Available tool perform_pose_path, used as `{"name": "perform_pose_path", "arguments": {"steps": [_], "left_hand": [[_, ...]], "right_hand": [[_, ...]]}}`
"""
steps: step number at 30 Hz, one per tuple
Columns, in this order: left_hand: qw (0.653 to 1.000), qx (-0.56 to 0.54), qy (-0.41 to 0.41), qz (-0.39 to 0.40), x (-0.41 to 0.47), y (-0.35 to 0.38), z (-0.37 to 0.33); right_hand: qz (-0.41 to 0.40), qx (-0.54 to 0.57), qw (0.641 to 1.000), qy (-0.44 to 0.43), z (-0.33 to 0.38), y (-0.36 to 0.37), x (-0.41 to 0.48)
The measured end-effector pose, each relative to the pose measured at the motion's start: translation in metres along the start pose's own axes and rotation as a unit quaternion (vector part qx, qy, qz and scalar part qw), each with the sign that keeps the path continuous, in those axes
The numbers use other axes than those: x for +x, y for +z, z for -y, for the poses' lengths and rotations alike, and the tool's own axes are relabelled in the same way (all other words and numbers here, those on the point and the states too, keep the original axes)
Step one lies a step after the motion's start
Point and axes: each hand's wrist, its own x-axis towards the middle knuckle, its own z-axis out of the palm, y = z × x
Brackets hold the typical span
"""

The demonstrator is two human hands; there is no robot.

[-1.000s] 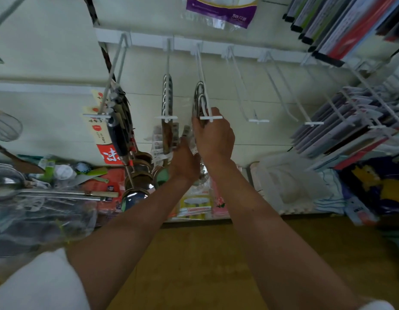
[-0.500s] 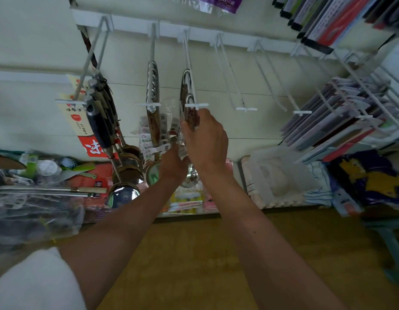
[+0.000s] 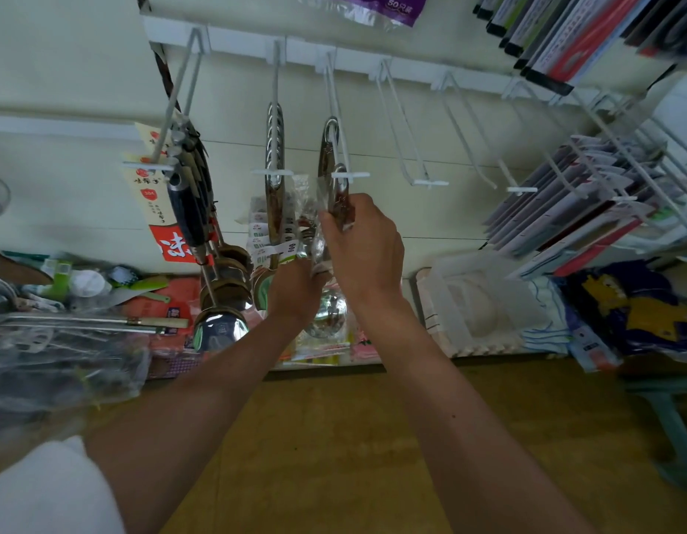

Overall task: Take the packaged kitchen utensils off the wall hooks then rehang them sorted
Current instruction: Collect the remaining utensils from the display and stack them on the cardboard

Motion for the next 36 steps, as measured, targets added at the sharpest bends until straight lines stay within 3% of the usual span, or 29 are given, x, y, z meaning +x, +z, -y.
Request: {"name": "perform_pose_path", "arguments": {"steps": [8,17,28,36], "left_hand": [[0.998,-0.002,0.055,0.025,-0.017,-0.01,0.012],[0.997,-0.069,-0.001,0.015,-0.054,-0.047,0.052],[0.991,-0.031,-0.107,-0.08,-0.123,-0.205,0.225],[0.95,-0.039,-0.241,-0.193,-0.237,-0.343,0.355]], "right_hand": [[0.001,0.001,1.0,0.013,0.01,-0.008,-0.022],[0.028,-0.002,0.999,-0.022,0.06,0.011,-0.06],[0.119,0.019,0.984,-0.131,0.252,0.11,-0.142],[0.173,0.089,0.941,-0.278,0.415,0.187,-0.264]]}}
